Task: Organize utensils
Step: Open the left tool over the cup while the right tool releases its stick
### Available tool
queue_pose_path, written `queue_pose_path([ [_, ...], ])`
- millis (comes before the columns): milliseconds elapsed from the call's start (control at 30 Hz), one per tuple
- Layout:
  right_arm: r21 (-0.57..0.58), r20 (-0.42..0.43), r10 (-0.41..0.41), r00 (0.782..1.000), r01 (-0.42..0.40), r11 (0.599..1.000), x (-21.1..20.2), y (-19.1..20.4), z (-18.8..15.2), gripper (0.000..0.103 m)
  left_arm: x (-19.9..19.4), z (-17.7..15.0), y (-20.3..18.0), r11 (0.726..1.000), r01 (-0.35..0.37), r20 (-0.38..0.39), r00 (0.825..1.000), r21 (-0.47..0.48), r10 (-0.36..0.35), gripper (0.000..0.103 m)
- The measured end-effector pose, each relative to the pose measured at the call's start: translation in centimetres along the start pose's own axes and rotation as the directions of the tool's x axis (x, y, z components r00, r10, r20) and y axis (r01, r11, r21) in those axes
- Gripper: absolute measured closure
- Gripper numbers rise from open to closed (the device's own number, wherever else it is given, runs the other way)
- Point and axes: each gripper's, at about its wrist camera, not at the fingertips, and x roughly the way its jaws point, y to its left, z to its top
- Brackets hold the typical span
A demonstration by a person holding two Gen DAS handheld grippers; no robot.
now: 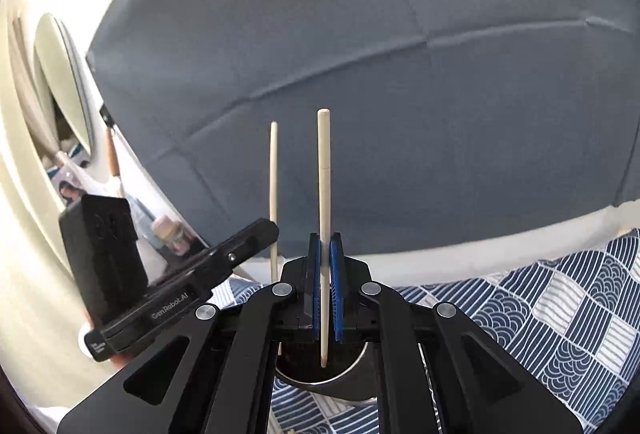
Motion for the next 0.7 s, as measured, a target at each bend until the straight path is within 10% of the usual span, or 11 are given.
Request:
queue_pose_path([
  [167,0.008,-0.016,-0.043,0.999,0.043,0.999,0.4,-0.7,-0.9,0.093,-0.7,-0.2,0.1,0.999,-0.037,-0.001,0.999,-0.003,0.037,0.077],
  [300,0.011,0.004,-0.088,0.996,0.088,0.996,-1.2,-0.9,-1.5,0.051,-2.4,0.0,-0.4,0.996,-0.085,0.011,0.996,0.006,0.085,0.06],
  [433,0.009,0.001,-0.124,0.992,0.124,0.992,-3.3,-0.5,-2.3,0.032,-4.5,-0.1,-1.7,0.985,-0.164,0.025,0.986,0.043,0.163,0.041],
  [700,0.05,0.022,-0.127,0.992,0.126,0.991,-10.0,0.3,-3.5,0.016,-9.5,-1.5,-6.0,0.955,-0.286,0.013,0.958,0.08,0.286,0.008],
])
